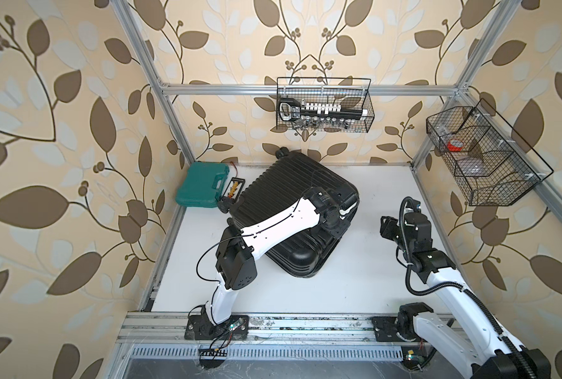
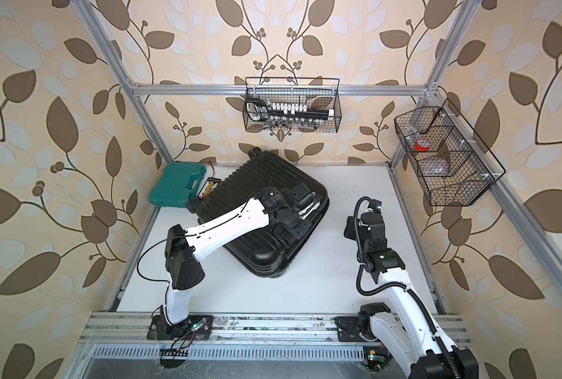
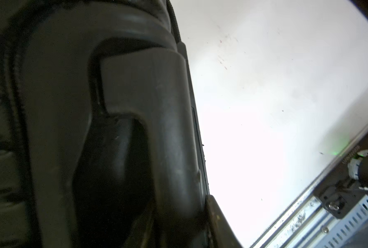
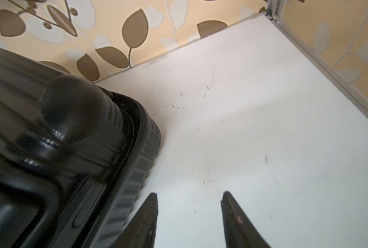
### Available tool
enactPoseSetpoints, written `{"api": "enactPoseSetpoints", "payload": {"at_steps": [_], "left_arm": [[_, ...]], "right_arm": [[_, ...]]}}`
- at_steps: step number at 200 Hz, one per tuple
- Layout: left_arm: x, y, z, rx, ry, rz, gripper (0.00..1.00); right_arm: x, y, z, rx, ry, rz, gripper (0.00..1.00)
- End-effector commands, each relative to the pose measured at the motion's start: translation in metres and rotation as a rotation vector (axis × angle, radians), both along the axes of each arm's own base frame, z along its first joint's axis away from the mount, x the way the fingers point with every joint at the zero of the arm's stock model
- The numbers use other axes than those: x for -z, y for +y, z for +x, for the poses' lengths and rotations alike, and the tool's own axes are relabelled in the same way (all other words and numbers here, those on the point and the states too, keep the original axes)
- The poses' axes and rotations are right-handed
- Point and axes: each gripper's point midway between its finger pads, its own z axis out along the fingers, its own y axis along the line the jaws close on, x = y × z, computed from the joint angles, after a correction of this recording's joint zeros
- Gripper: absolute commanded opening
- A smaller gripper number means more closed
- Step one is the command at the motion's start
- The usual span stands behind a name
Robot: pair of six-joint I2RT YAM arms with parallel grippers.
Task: Close the suitcase zippers
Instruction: Adjust the suitcase at the center of the board.
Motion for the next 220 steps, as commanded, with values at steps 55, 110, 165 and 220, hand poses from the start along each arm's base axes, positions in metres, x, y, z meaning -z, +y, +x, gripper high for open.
{"api": "enactPoseSetpoints", "payload": {"at_steps": [55, 110, 165, 220], "left_arm": [[0.009, -0.014, -0.065, 0.775, 0.045, -0.010, 0.20], [0.002, 0.007, -0.043, 1.019, -0.083, 0.025, 0.17], [-0.011, 0.023, -0.018, 1.088, -0.154, -0.016, 0.31], [-0.062, 0.007, 0.017, 0.767, -0.333, -0.109, 0.56]], "right_arm": [[0.003, -0.017, 0.009, -0.020, 0.067, -0.001, 0.51], [0.009, -0.026, 0.002, 0.020, 0.098, -0.018, 0.51], [0.017, -0.019, 0.003, -0.024, 0.123, -0.005, 0.53], [0.021, 0.016, 0.016, -0.235, 0.132, 0.053, 0.55]]}}
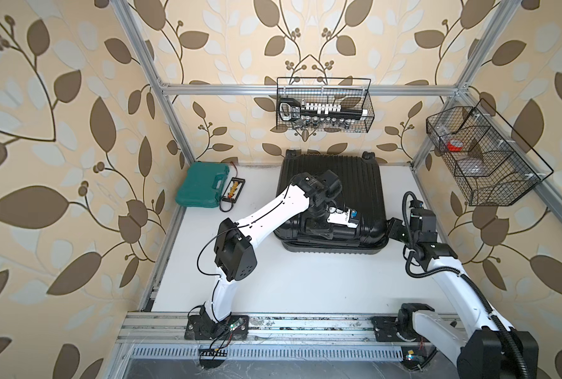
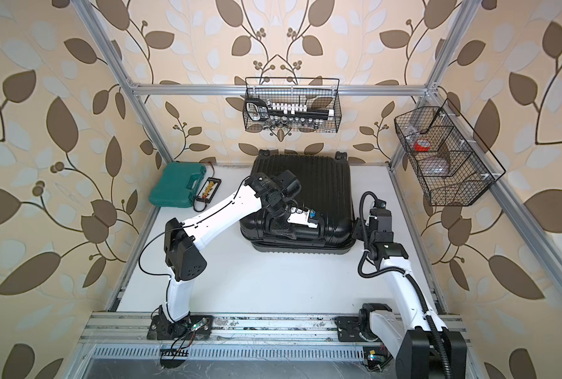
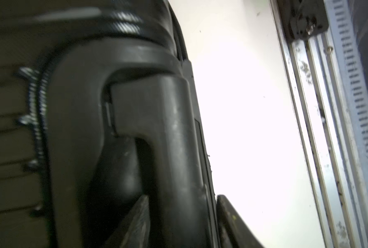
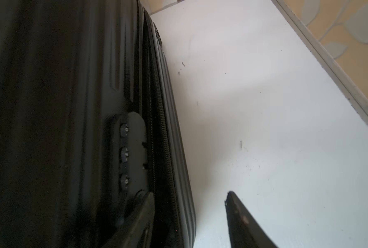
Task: Close the suitcase zippers
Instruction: Adjust the suitcase at the center of the board.
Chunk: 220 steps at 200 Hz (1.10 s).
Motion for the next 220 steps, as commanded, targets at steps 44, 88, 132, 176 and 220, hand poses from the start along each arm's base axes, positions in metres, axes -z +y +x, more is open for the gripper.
{"api": "enactPoseSetpoints", "payload": {"at_steps": [44, 88, 132, 176, 220], "left_arm": [[-0.121, 0.010, 0.063, -0.711, -0.162, -0.463, 0.59], [-0.124, 0.092, 0.083, -1.396, -0.024, -0.584, 0.76], [-0.098, 0.175, 0.057, -1.972, 0.064, -0.600, 0.76], [-0.073, 0.222, 0.029, -2.323, 0.259, -0.622, 0.75], [-0.039, 0.217, 0.039, -2.394, 0.499, -0.532, 0.72]], "right_arm": [[-0.022, 0.065, 0.017, -0.323, -0.129, 0.121, 0.57], [-0.027, 0.101, 0.019, -0.449, -0.198, 0.069, 0.58], [-0.029, 0.134, 0.022, -0.538, -0.229, 0.035, 0.59], [-0.029, 0.165, 0.025, -0.602, -0.226, -0.014, 0.59], [-0.034, 0.183, 0.026, -0.637, -0.236, -0.037, 0.59]]}}
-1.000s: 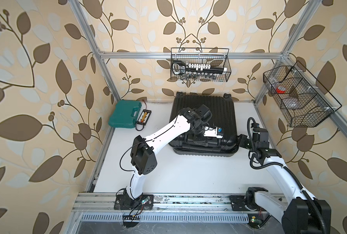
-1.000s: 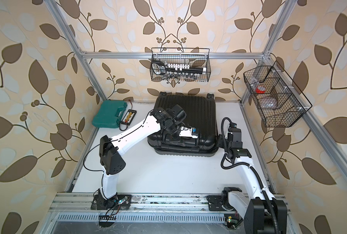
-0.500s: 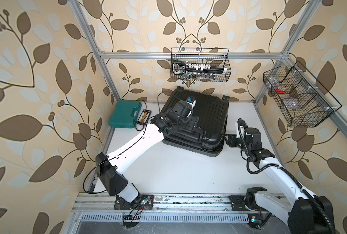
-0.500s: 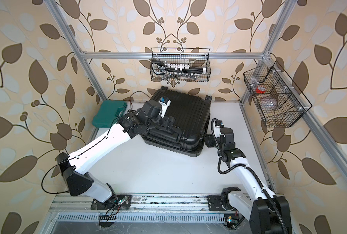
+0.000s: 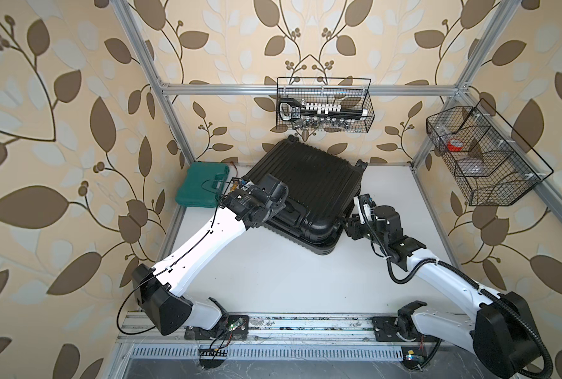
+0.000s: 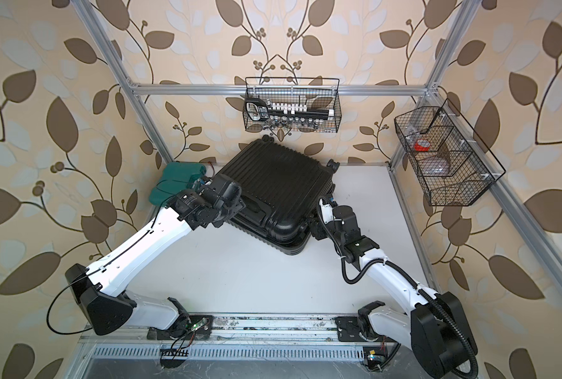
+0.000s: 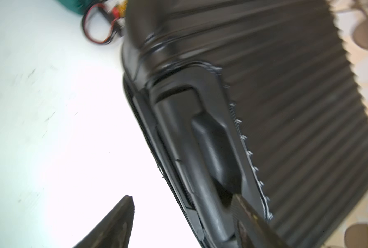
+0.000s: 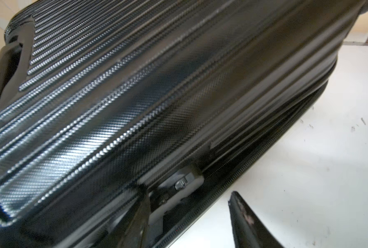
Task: Close the suitcase zippers
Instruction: Adjust the suitcase at the center of the board.
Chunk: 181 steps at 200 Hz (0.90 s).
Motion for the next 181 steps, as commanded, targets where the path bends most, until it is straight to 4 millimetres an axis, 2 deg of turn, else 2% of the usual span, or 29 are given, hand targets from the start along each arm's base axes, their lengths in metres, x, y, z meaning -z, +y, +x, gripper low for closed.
{"api": "enactPoseSetpoints", "payload": {"at_steps": [1, 13, 17, 48, 65, 93, 181], "left_arm": [[0.013, -0.008, -0.003, -0.047, 0.081, -0.103, 0.72], [0.007, -0.007, 0.001, -0.046, 0.070, -0.096, 0.73], [0.015, -0.008, 0.006, -0.048, 0.088, -0.076, 0.73], [0.022, -0.002, 0.020, -0.066, 0.111, -0.053, 0.72], [0.032, -0.004, 0.025, -0.061, 0.150, -0.062, 0.70], [0.037, -0.005, 0.032, -0.063, 0.170, -0.050, 0.68], [0.052, -0.026, 0.050, 0.007, 0.229, -0.043, 0.55]], "right_arm": [[-0.011, 0.007, 0.005, -0.011, -0.038, -0.022, 0.59], [-0.014, 0.008, 0.004, -0.013, -0.046, -0.022, 0.59], [-0.014, 0.009, 0.004, -0.014, -0.047, -0.023, 0.59], [-0.023, 0.009, 0.000, -0.021, -0.069, -0.024, 0.59], [-0.030, 0.007, -0.001, -0.019, -0.082, -0.033, 0.59], [-0.042, 0.003, -0.004, -0.012, -0.110, -0.041, 0.60], [-0.080, -0.012, -0.018, 0.030, -0.212, -0.022, 0.60]]}}
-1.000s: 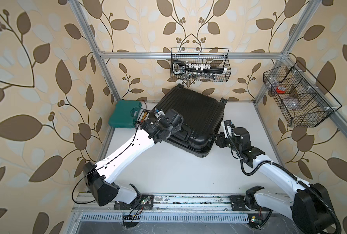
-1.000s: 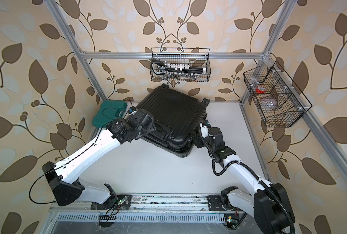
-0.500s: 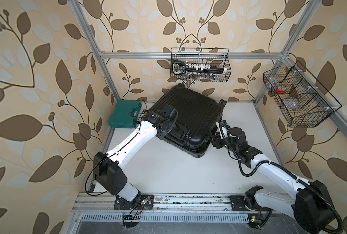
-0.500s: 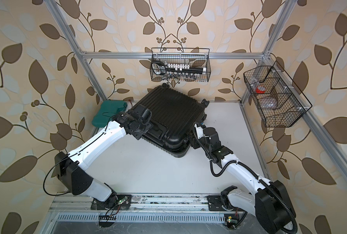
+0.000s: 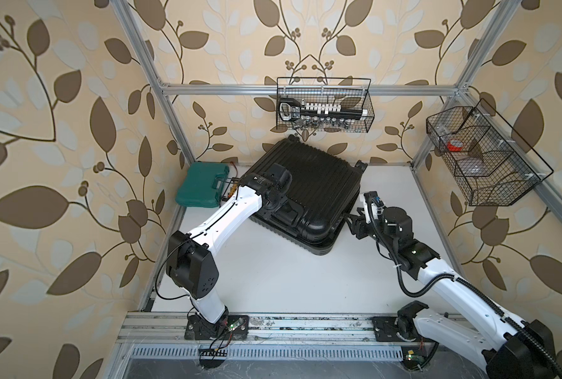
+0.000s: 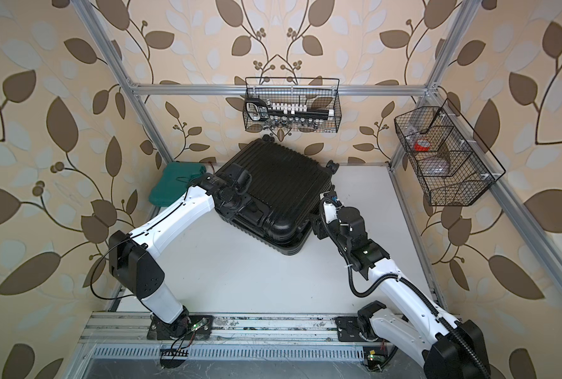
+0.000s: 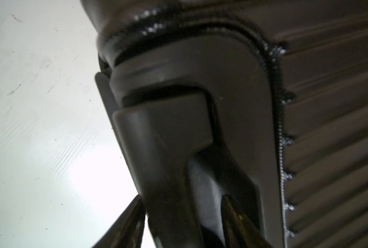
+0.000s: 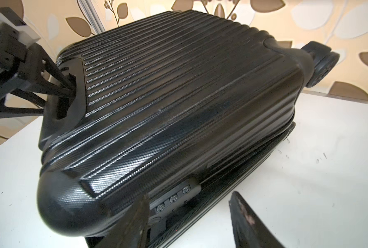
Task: Close the suitcase zippers
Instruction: Adjust the suitcase at the center of the board.
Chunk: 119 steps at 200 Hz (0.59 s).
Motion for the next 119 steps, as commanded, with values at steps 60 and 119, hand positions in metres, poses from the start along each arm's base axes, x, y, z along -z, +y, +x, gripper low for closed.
{"api": "enactPoseSetpoints", "payload": {"at_steps": [60, 119], "left_arm": [[0.010, -0.016, 0.005, 0.072, 0.101, 0.000, 0.42], [-0.001, 0.012, 0.018, 0.121, 0.070, 0.048, 0.32]], "right_arm": [[-0.026, -0.014, -0.008, 0.051, -0.062, -0.014, 0.60], [-0.042, -0.029, -0.015, 0.104, -0.092, -0.032, 0.61]]}}
